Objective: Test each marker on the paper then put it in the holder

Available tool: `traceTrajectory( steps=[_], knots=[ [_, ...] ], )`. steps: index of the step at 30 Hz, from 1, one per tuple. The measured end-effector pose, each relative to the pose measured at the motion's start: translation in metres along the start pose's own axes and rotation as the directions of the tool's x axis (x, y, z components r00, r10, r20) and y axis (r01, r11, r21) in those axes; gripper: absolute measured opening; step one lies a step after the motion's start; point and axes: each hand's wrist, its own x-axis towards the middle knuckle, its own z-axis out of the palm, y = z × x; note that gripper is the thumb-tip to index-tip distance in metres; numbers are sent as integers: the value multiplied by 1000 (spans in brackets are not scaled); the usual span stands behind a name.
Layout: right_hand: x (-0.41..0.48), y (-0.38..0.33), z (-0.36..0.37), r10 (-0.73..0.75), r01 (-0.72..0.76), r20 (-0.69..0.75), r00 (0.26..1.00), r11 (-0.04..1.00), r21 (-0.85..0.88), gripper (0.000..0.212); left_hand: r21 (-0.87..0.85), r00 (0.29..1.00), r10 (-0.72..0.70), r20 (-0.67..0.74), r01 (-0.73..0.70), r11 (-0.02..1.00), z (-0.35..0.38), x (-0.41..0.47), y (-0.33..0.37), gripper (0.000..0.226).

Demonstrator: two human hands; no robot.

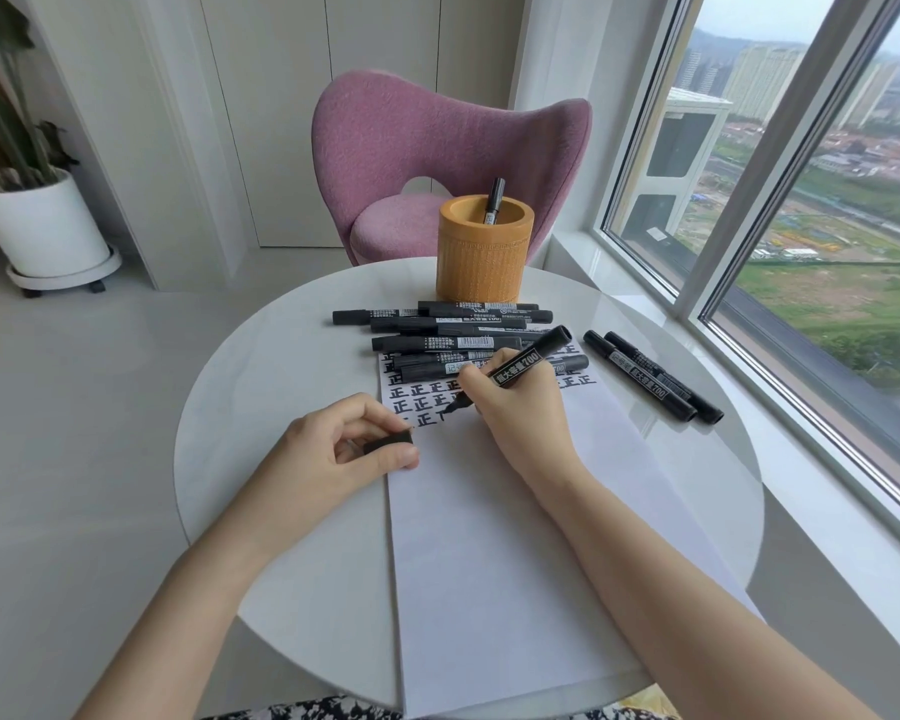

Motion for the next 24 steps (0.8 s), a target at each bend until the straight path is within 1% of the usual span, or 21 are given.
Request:
traceTrajectory(
  steps=[4, 7, 11, 16, 24],
  knots=[
    [0, 0, 1, -26, 26, -1, 1000, 999, -20, 32, -7, 1000, 2, 8, -2, 1000, 0, 0, 0, 17],
    [0, 1, 2, -37, 37, -7, 999, 999, -25, 28, -11, 1000, -3, 13, 3, 1000, 0, 0, 1, 17],
    [1, 1, 1, -29, 29, -4, 1000, 999, -16, 27, -15, 1000, -4, 12, 4, 1000, 0, 0, 0, 17],
    [1, 2, 2, -24, 24, 10, 1000, 1000, -5, 37, -2, 1000, 5, 12, -5, 1000, 0, 0, 1, 17],
    [1, 1, 3, -46, 46, 19, 999, 999, -25, 37, -2, 1000, 3, 11, -3, 1000, -1, 0, -1, 17]
  ],
)
